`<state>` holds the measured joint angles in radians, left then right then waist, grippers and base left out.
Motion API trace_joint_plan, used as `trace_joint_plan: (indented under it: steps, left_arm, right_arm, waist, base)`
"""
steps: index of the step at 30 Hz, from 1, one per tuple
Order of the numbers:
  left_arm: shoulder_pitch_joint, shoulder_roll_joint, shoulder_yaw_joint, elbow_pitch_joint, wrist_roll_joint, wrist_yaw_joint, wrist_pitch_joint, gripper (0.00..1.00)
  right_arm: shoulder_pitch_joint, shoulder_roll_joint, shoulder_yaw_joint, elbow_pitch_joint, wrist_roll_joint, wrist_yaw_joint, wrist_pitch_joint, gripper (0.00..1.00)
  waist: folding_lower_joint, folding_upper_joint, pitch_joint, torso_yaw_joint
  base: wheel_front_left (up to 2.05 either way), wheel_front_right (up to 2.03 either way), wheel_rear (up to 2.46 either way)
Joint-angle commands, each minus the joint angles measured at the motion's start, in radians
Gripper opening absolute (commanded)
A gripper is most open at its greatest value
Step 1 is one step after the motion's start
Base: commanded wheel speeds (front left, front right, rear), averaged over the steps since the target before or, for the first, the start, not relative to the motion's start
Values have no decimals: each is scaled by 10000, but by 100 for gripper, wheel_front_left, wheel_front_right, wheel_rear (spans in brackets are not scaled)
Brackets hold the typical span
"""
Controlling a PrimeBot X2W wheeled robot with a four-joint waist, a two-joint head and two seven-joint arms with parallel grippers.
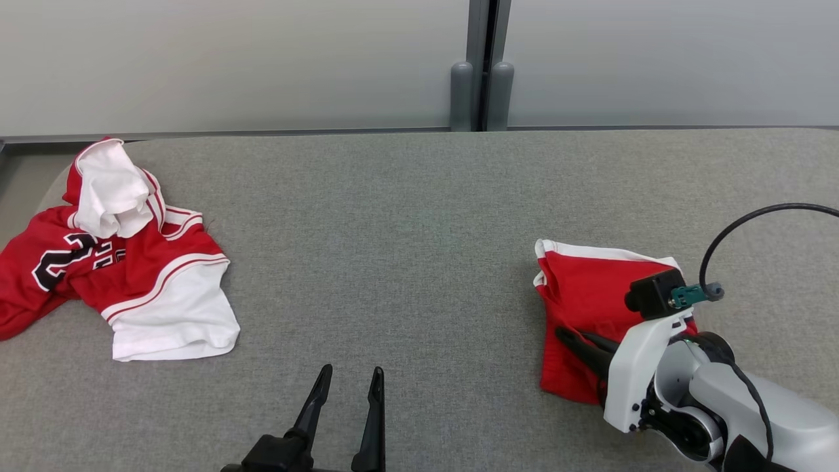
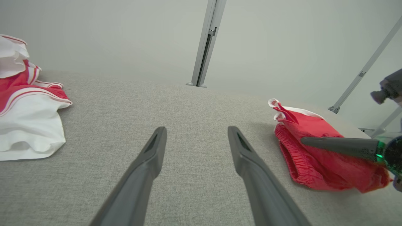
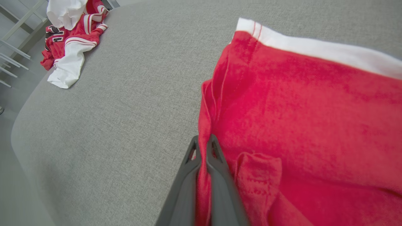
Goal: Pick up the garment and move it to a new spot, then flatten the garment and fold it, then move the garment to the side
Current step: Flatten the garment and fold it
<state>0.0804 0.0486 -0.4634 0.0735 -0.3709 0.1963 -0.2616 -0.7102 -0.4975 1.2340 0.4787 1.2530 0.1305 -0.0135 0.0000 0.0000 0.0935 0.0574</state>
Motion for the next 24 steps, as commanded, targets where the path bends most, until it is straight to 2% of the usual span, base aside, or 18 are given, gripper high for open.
trace_joint_plan:
  steps: [1, 2, 3, 9, 15, 17, 20, 21, 22, 24]
  left_arm:
    - [81, 36, 95, -5, -63, 51, -49, 100]
    - [87, 36, 107, 2, -93, 46, -49, 100]
    - [92, 36, 109, 17, -112, 38, -49, 100]
    - [201, 39, 285, 55, -181, -10, -49, 100]
    - [609, 34, 935, -55, -46, -195, -49, 100]
    - [744, 37, 1165, -150, 30, -235, -49, 100]
    - [883, 37, 1457, -320, 145, -333, -49, 100]
    - [939, 37, 1601, -421, 200, -396, -49, 100]
    - [939, 37, 1601, -421, 200, -396, -49, 100]
    - [962, 38, 1777, -553, 200, -437, -49, 100]
  right_arm:
    - [173, 74, 21, 79, -37, 5, 31, 25]
    - [184, 96, 26, 114, -118, 5, -40, 48]
    - [215, 130, 3, 150, -164, 5, -148, 100]
    - [478, 12, -353, -87, -568, 5, -1260, 100]
    - [1325, -952, -1412, -316, -1619, 4, -2406, 100]
    - [1842, -1188, -2230, -336, -1923, 4, -2509, 100]
    - [2791, -1476, -4465, -416, -3098, 4, -2522, 100]
    - [3776, -1302, -6065, -540, -4106, 5, -2519, 100]
    - [3776, -1302, -6065, -540, -4106, 5, -2519, 100]
    - [4709, -1036, -7732, -859, -5325, 5, -2522, 100]
  waist:
    - [0, 0, -50, -112]
    - [0, 0, -70, -171]
    - [0, 0, -103, -232]
    - [0, 0, -456, -587]
    - [0, 0, -960, -1147]
    - [0, 0, -1024, -1312]
    - [0, 0, -1094, -1458]
    - [0, 0, -1142, -1484]
    - [0, 0, -1142, -1484]
    - [0, 0, -1171, -1514]
  base:
    - [0, 0, 0]
    - [0, 0, 0]
    - [0, 0, 0]
    - [0, 0, 0]
    - [0, 0, 0]
    - [0, 0, 0]
    - [0, 0, 0]
    - [0, 0, 0]
    - [0, 0, 0]
    - [0, 0, 0]
